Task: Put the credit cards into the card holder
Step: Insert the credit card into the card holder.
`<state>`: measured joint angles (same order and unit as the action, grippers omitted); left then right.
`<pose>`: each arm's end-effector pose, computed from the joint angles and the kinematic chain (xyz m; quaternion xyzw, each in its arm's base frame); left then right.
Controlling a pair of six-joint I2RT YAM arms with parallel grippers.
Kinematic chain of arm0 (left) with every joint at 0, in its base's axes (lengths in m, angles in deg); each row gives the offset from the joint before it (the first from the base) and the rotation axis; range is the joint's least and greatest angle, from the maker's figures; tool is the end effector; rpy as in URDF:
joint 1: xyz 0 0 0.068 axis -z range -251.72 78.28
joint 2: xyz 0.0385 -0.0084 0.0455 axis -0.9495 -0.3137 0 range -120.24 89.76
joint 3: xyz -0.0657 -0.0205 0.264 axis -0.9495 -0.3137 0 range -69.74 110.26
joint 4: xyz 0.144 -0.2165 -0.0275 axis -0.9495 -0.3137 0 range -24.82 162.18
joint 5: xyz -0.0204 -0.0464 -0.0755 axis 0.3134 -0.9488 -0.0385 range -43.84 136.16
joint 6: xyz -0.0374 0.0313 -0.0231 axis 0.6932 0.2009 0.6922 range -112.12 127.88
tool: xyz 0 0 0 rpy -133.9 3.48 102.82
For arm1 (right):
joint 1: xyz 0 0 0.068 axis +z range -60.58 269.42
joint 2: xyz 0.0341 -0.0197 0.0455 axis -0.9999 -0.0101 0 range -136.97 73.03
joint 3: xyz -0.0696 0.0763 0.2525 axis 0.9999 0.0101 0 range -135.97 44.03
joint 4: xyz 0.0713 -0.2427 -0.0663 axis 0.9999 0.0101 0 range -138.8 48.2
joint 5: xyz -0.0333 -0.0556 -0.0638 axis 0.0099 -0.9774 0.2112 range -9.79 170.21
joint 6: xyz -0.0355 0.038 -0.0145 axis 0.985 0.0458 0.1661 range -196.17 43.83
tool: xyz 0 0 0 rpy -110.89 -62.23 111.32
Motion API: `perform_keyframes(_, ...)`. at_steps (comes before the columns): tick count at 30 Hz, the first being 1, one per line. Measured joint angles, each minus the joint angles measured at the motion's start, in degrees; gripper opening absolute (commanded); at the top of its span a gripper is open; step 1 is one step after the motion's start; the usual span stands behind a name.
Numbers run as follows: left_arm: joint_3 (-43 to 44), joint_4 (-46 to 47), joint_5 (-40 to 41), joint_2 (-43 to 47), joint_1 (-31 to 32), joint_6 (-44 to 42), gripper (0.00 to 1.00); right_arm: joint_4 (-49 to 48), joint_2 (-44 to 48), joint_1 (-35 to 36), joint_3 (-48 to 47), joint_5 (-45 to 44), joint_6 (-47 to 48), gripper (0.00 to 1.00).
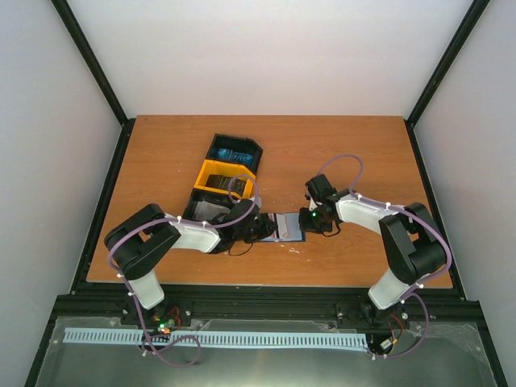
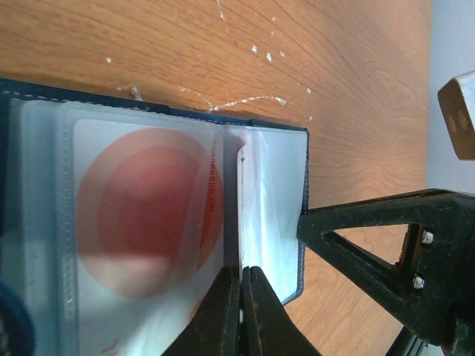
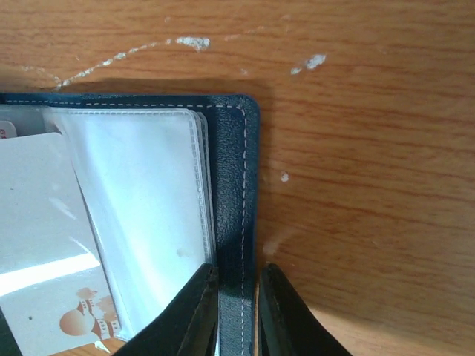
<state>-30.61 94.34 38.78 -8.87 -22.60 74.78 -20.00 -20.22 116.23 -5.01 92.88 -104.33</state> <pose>0.2077 -0.2469 0.1276 -0.1100 0.8881 -0.4059 0.1856 0.2502 0.1353 0.1452 -0.0047 0.9831 0.1645 0.0798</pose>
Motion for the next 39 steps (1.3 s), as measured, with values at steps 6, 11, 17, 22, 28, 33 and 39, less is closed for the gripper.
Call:
perform_keyframes(6,0.0,2.7,-0.6,-1.4,-0.1,-0.2,0.01,-0.9,-0.4,0.6,0.0,1.1,-0.5,0.15)
perform_keyframes(11,-0.2,6.4,-1.0,-3.4,-0.2,-0.3,0.01,-1.2,-0.7,0.6,-0.1,1.5,-0.8,0.15)
perform_keyframes(17,-1.3,11.0,-2.1,-4.8,-0.3,-0.3,0.01,-1.2,-0.8,0.6,-0.1,1.5,-1.3,0.15)
perform_keyframes(22,-1.3,12.6,-3.2,-5.8,-0.3,-0.4,0.01,-1.3,-0.9,0.6,-0.2,1.6,-1.5,0.15)
perform_keyframes(28,-1.3,14.3,-4.6,-7.0,-0.4,-1.0,0.01,-1.2,-1.1,0.6,-0.4,1.6,-1.7,0.14)
perform_keyframes(33,-0.7,15.4,-6.0,-8.5,-0.5,-1.7,0.01,-1.2,-1.4,0.6,-0.7,1.8,-1.7,0.14)
perform_keyframes(39,0.5,14.7,-7.0,-8.9,-0.5,-2.5,0.08,-1.2,-1.4,0.7,-0.7,1.9,-1.8,0.14)
